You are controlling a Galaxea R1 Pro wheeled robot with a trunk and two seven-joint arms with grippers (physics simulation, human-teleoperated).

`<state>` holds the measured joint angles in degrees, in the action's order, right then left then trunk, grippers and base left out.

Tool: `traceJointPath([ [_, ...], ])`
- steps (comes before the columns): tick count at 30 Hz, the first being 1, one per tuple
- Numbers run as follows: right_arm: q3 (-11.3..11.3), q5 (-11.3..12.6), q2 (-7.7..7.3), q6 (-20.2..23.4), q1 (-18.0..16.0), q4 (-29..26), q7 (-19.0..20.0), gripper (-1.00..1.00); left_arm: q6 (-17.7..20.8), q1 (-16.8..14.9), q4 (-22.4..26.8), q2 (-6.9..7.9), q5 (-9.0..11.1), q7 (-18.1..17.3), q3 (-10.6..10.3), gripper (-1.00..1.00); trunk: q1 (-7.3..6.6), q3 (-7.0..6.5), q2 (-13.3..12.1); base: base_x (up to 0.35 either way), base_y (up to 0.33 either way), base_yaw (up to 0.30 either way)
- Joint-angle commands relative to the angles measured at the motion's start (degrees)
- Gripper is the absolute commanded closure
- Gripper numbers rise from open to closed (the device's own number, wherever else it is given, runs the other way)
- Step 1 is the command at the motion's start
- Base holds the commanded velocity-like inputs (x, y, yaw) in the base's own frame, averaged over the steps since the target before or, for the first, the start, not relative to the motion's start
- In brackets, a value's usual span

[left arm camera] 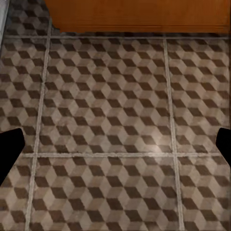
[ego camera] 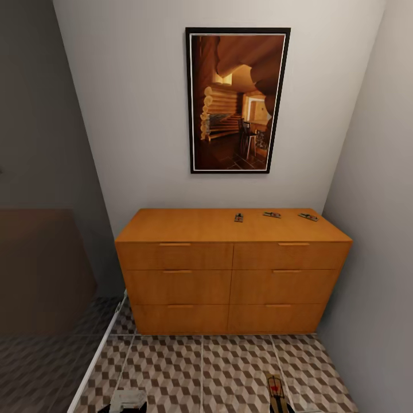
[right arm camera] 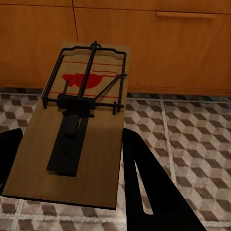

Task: Take the four mousetraps from the cabinet in the bathroom and place them on the bathroom floor. Make sure all four end up on the same floor surface, and ensure that at least two of them are either under or directly next to the same bathroom sink.

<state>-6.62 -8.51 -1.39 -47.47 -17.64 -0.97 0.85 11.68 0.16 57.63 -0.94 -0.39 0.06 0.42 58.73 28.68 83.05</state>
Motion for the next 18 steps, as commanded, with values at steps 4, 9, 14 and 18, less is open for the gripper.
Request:
traceJointPath([
  [4,-0.55,-0.28,-0.05,-0.17,-0.03,0.01,0.39,1.0,6.27,0.02,9.69,-0.03,-0.11,-0.12,-0.15,-1.0,0.0,0.05,0.03,0.0,0.0,0.0],
  [9,-0.58,-0.28,-0.09,-0.16,-0.03,0.0,0.4,1.0,13.3,-0.02,18.78,-0.07,-0.13,-0.23,-0.22,-1.0,0.0,0.05,0.03,0.0,0.0,0.0],
  [14,-0.59,-0.28,-0.06,-0.16,-0.03,0.0,0.39,1.0,18.91,-0.3,27.76,-0.22,-0.1,-0.3,-0.43,-1.0,0.0,0.05,0.03,0.0,0.0,0.0],
  [18,-0.59,-0.28,-0.03,-0.16,-0.03,0.0,0.42,1.0,20.32,-1.71,30.36,-1.72,-0.21,-0.25,-1.01,-1.0,0.0,0.05,0.03,0.0,0.0,0.0],
])
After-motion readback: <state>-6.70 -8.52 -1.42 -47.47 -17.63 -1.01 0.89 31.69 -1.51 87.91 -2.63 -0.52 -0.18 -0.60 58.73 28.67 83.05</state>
